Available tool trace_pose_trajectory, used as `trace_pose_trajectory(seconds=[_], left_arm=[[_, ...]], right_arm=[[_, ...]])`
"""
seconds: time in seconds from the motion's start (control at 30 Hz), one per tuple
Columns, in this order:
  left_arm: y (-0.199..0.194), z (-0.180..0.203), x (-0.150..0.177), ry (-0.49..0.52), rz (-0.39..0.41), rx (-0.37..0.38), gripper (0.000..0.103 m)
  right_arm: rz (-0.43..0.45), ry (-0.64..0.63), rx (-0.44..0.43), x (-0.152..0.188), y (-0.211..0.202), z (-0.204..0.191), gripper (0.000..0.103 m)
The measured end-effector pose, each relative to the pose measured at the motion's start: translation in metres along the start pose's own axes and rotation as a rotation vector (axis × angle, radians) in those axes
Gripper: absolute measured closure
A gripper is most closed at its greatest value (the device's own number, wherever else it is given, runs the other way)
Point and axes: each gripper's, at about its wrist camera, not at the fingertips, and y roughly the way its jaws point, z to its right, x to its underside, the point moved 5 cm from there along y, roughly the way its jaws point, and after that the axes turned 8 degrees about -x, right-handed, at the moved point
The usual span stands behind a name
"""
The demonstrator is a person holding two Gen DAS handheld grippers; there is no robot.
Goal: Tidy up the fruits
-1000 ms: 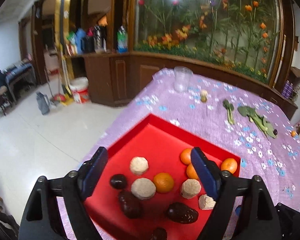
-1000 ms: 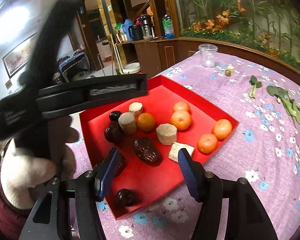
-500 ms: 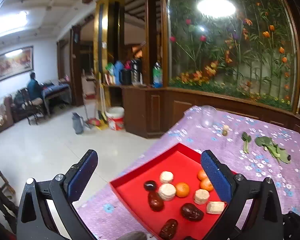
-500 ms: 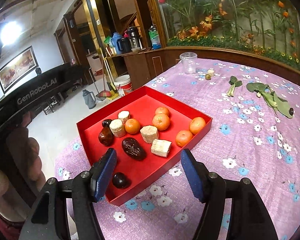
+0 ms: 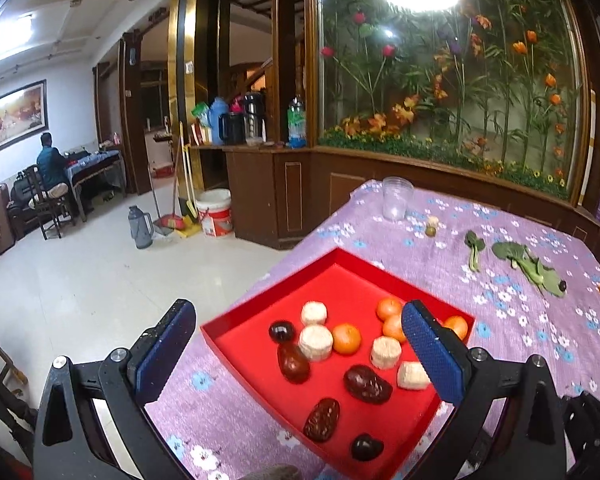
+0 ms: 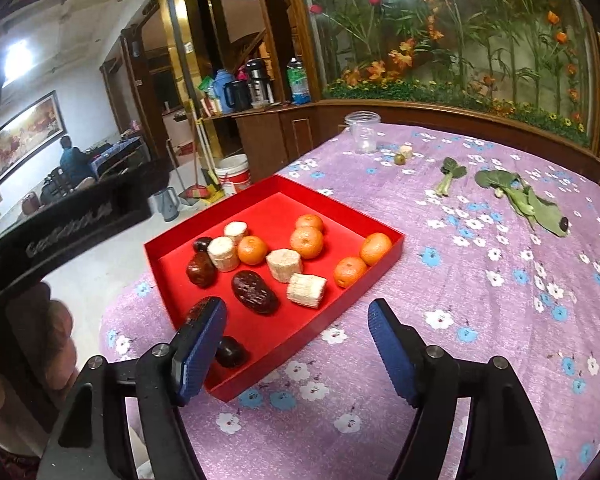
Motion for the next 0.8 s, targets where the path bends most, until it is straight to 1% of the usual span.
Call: trace_pose_trajectory(seconds=[0.3,0.37,0.47,0.8], left_arm=[[0.017,0.005,0.042,0.04,-0.146,0.047,0.0],[0.019,0.007,0.048,0.045,-0.164,0.05,0.0],[0.021,0.009,0.053,0.051,-0.177,0.051,0.0],[0.013,0.02,0.051,0.082,-0.145,0.047,0.0]], right_arm=[[-0.051,0.023,0.058,0.017,0.01,0.013,0.023],[-0.056,0.024,0.067,0.018,0.011,0.014,0.023],[-0.056,0.029,0.071,0.02,0.012,0.015,0.022],[-0.033,-0.01,0.104,0.02,0.009,0.012,0.019]])
